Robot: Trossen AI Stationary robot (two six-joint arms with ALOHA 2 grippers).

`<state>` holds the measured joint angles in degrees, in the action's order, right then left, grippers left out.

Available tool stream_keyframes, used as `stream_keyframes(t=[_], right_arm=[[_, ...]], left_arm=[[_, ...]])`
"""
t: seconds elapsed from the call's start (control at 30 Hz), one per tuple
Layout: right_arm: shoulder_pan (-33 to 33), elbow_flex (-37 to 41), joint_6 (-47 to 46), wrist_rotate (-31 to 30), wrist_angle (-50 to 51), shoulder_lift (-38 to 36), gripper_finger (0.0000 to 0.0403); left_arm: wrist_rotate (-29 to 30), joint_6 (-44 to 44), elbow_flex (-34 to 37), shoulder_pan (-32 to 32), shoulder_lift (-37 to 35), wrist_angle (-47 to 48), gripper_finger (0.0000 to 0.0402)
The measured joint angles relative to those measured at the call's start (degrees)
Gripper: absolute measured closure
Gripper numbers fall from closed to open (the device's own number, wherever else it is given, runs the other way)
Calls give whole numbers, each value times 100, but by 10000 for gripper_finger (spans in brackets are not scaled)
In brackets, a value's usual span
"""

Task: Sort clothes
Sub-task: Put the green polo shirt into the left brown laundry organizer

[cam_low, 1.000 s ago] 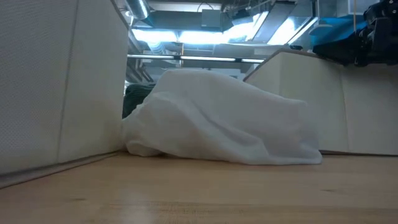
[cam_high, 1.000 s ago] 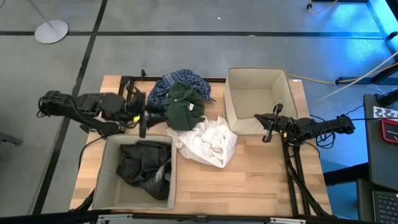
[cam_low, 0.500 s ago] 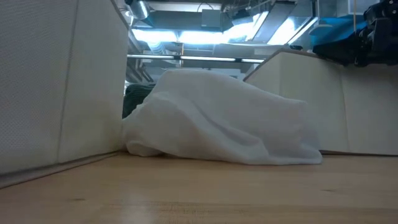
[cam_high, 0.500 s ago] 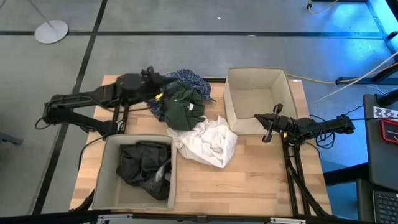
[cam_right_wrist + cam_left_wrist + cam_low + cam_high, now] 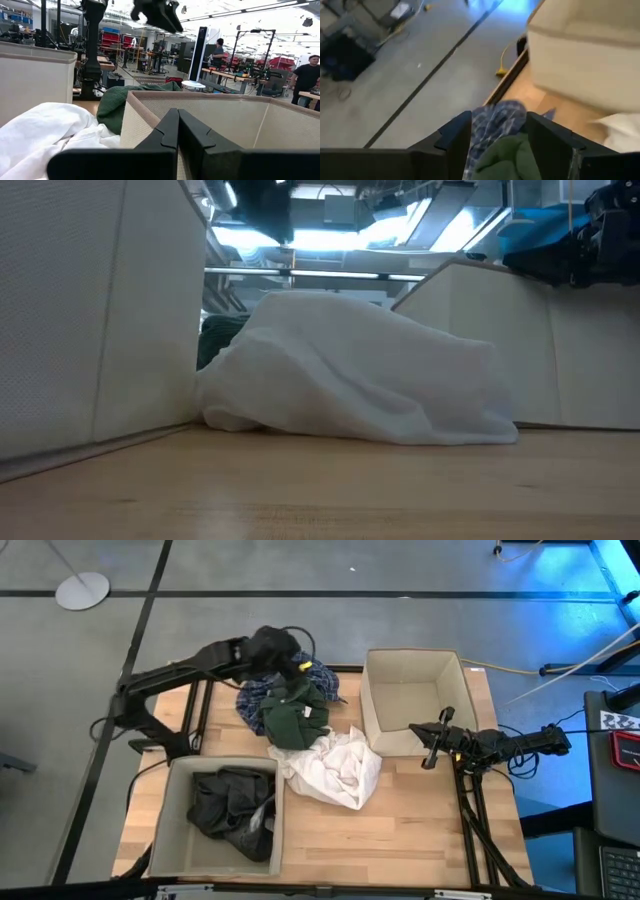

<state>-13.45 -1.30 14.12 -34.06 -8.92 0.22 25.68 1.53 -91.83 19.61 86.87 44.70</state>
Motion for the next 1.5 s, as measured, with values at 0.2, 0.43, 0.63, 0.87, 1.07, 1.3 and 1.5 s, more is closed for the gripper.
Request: stream_keyframes(t=[0.2, 0.43, 0.63, 0.87, 1.07, 1.3, 1.5], right_arm=[[-2, 0, 1, 4, 58, -1, 391], [-2, 0, 3, 8, 112, 0, 391], [-2, 0, 2, 9, 126, 1, 391], [-2, 0, -1, 9, 130, 1, 391], [-1, 0, -10, 15, 133, 1, 391], [-2, 2, -12, 17, 134, 1, 391], [-2, 2, -12, 17, 134, 1, 391]], left_arm=[[-19, -94, 0, 16, 593, 801, 221], [-63, -694, 0, -7, 1174, 1591, 221], [-596, -755, 0, -124, 1322, 1742, 221], [-622, -838, 46, -269, 1312, 1746, 221], [-688, -933, 395, -281, 1315, 1667, 221], [-1193, -1060, 717, -273, 1316, 1576, 221], [-1221, -1059, 728, -273, 1333, 1515, 221]])
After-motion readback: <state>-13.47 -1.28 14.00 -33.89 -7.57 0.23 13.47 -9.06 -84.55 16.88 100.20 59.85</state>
